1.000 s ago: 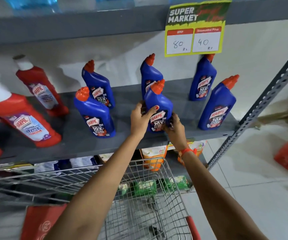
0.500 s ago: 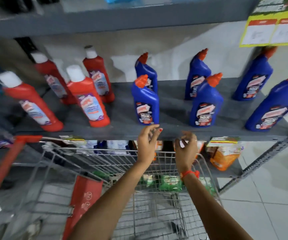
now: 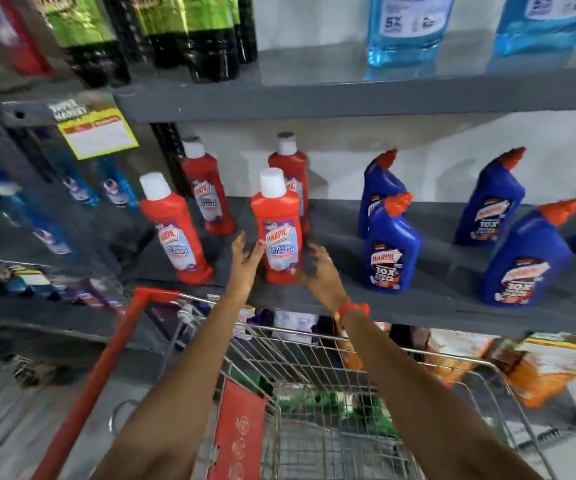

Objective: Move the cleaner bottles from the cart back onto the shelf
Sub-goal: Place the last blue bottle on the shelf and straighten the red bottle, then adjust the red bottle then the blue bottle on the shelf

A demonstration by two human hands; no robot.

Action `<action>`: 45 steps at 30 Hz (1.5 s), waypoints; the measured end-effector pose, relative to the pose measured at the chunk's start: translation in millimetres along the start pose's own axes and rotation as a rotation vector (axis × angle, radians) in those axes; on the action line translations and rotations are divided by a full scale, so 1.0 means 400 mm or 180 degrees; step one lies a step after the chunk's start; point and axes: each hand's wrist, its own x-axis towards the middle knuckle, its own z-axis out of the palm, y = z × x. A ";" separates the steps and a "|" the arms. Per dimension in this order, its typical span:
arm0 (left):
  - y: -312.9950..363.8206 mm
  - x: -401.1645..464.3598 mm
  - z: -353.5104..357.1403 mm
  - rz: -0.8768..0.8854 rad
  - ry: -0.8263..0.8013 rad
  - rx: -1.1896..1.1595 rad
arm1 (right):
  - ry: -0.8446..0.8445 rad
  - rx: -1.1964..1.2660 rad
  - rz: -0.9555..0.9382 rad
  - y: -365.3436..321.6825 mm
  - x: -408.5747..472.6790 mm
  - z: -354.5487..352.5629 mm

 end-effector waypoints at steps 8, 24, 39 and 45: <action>-0.004 0.048 -0.003 -0.0338 -0.0693 -0.0097 | -0.0209 0.0182 0.0229 0.011 0.038 0.042; -0.008 0.018 -0.047 -0.0266 -0.0614 -0.0066 | 0.0182 0.0071 0.0208 -0.018 -0.016 0.093; -0.013 0.002 -0.038 -0.0090 -0.0564 -0.0215 | 0.0145 0.0380 0.0227 -0.024 -0.024 0.103; -0.013 0.001 -0.031 -0.0114 -0.0601 -0.0239 | 0.0172 0.0437 0.0251 -0.014 -0.024 0.094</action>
